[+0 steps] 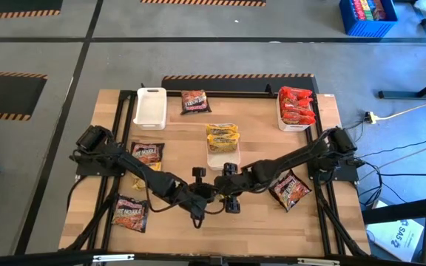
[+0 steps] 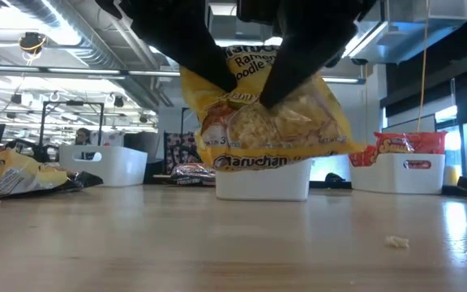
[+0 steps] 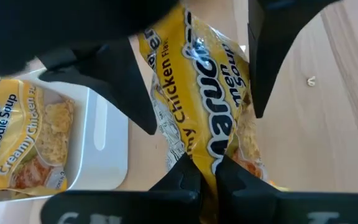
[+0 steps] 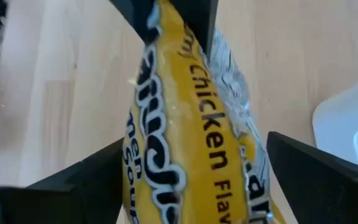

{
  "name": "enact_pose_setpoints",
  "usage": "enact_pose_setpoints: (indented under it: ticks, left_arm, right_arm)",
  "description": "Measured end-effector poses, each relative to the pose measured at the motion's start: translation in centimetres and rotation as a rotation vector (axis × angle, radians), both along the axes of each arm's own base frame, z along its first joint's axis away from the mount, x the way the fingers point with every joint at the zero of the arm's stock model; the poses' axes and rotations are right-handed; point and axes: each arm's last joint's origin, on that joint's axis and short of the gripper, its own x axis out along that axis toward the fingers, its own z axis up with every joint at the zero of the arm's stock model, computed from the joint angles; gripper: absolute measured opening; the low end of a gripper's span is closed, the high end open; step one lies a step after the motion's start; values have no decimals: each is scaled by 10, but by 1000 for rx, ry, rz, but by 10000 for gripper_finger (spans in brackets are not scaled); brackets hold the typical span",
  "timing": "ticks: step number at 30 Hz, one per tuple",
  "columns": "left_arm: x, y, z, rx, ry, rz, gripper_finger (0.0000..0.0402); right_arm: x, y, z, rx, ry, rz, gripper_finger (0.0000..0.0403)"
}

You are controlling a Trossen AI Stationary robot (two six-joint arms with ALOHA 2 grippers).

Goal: Sort Maruchan noodles
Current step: Put the yellow noodle pack into the white middle bin

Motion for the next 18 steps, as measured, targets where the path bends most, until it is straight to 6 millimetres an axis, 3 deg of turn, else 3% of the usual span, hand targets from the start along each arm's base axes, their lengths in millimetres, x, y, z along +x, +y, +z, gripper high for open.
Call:
enact_pose_setpoints:
  ticks: [7,18]
  left_arm:
    - [0,0,0,7,2,-7,0]
    - [-1,-5,-1,-47,28,-73,37]
  right_arm:
    - [2,1,-8,-7,20,1,328]
    - [1,2,-8,27,34,29,165]
